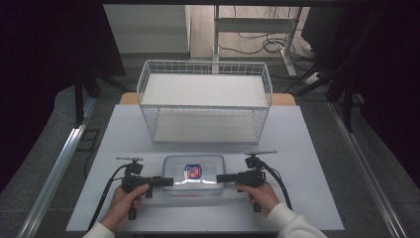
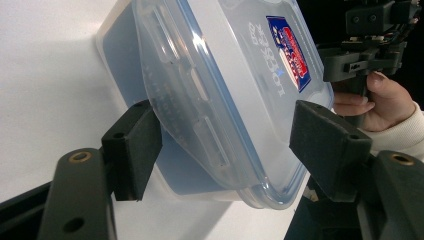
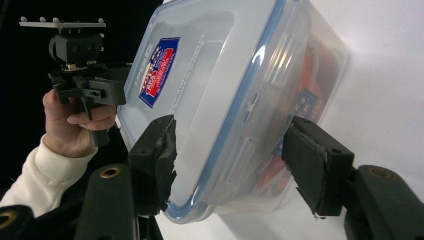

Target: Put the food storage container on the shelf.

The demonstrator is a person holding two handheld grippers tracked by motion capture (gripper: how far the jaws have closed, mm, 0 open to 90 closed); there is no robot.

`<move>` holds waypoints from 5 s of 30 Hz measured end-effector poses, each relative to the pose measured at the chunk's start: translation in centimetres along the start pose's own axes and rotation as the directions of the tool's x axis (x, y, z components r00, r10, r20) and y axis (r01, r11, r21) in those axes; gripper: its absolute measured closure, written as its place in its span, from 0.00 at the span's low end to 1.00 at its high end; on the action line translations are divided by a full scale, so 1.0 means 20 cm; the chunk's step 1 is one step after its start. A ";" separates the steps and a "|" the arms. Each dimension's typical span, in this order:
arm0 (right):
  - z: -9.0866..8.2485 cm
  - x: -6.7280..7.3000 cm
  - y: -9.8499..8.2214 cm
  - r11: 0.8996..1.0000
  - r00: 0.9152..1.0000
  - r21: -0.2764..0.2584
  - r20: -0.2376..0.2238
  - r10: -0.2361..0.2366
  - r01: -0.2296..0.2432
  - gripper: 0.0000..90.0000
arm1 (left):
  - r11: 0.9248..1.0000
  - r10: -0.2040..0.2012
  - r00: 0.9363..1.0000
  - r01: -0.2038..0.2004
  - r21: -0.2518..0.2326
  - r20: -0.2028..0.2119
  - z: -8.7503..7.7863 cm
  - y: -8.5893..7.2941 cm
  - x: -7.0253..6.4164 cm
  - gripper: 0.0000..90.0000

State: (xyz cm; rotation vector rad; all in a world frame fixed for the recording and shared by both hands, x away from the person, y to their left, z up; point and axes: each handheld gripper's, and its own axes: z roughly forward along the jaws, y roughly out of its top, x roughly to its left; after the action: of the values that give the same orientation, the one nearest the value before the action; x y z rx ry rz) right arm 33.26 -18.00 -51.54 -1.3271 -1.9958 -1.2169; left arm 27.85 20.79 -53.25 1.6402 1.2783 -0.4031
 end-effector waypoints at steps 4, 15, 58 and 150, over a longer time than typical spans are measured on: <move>0.00 0.00 0.00 1.000 1.000 0.001 -0.006 0.012 -0.012 0.47 | 1.000 -0.006 1.000 0.006 -0.003 0.002 -0.01 0.00 0.00 0.35; -0.03 0.02 -0.02 1.000 1.000 -0.010 -0.016 0.005 -0.005 0.54 | 1.000 0.024 1.000 -0.024 -0.019 -0.001 -0.05 -0.02 -0.03 0.44; -0.16 0.10 0.09 0.990 0.996 -0.113 0.050 -0.078 0.083 0.60 | 0.993 0.096 0.995 -0.095 -0.068 0.000 -0.04 0.17 -0.10 0.55; -0.14 0.14 0.07 0.841 0.783 -0.094 0.431 -0.448 0.532 0.69 | 0.936 0.310 0.927 -0.337 -0.104 -0.210 -0.04 0.14 -0.18 0.34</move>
State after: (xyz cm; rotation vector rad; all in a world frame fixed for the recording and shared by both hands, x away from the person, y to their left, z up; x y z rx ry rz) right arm 33.07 -18.77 -47.38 -1.2585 -2.6968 -1.5207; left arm 28.60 19.59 -48.75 1.7625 1.1160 0.0471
